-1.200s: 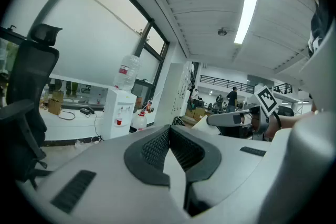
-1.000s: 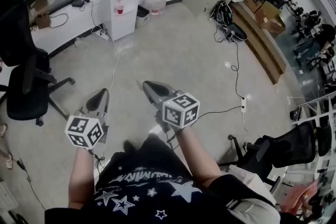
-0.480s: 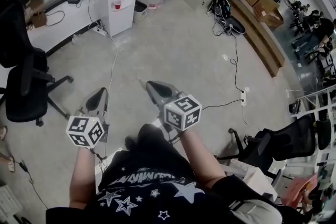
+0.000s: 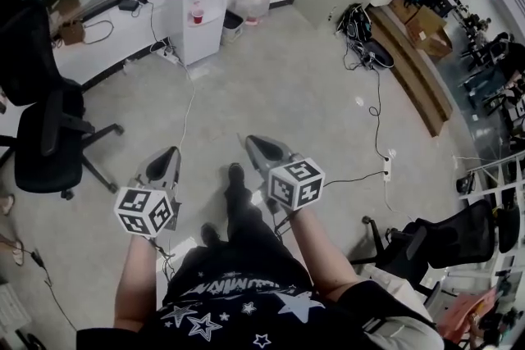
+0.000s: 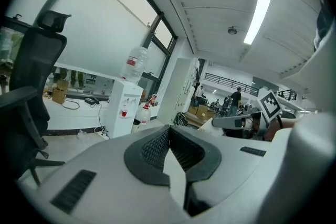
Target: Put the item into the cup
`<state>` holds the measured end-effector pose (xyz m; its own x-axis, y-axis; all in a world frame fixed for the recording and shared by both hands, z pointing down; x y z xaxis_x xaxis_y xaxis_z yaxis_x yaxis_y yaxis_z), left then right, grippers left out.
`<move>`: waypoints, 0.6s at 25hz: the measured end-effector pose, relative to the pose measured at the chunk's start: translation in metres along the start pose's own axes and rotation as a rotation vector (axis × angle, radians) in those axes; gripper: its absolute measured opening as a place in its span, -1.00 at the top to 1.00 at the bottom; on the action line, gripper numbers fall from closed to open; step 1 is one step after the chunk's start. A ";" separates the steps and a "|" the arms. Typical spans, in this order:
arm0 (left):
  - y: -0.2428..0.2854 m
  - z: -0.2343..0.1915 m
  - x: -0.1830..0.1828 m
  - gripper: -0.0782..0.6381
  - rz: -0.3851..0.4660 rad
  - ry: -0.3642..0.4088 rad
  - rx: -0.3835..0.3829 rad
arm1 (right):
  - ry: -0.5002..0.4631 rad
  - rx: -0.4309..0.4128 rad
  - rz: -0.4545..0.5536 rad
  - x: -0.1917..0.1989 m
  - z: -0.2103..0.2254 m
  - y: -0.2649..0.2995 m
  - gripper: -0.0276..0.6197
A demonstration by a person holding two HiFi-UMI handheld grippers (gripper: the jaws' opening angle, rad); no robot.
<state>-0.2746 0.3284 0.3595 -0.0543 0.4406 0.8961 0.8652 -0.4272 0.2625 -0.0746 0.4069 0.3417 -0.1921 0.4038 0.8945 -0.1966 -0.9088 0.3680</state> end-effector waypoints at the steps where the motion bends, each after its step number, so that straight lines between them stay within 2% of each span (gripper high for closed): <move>1: 0.002 -0.001 0.000 0.76 0.000 0.000 -0.004 | 0.005 0.003 0.000 0.000 0.005 0.003 0.91; 8: 0.032 -0.021 -0.010 0.76 -0.021 0.012 -0.031 | 0.035 0.026 0.022 -0.014 0.039 0.037 0.91; 15: 0.084 -0.036 -0.028 0.76 -0.040 0.016 -0.044 | 0.039 0.010 0.005 -0.031 0.081 0.080 0.91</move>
<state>-0.2182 0.2523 0.3694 -0.0970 0.4456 0.8900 0.8396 -0.4436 0.3136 -0.0063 0.3136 0.3642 -0.2307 0.4024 0.8859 -0.1862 -0.9119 0.3657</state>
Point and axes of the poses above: the fingertips, and each gripper's own axes: y forward along the fingers, z to its right, x out of its underside, the point moved 4 cm from there along -y, backward along the fingers, and after that the axes turned 1 degree about -y, right-handed, at the moved point
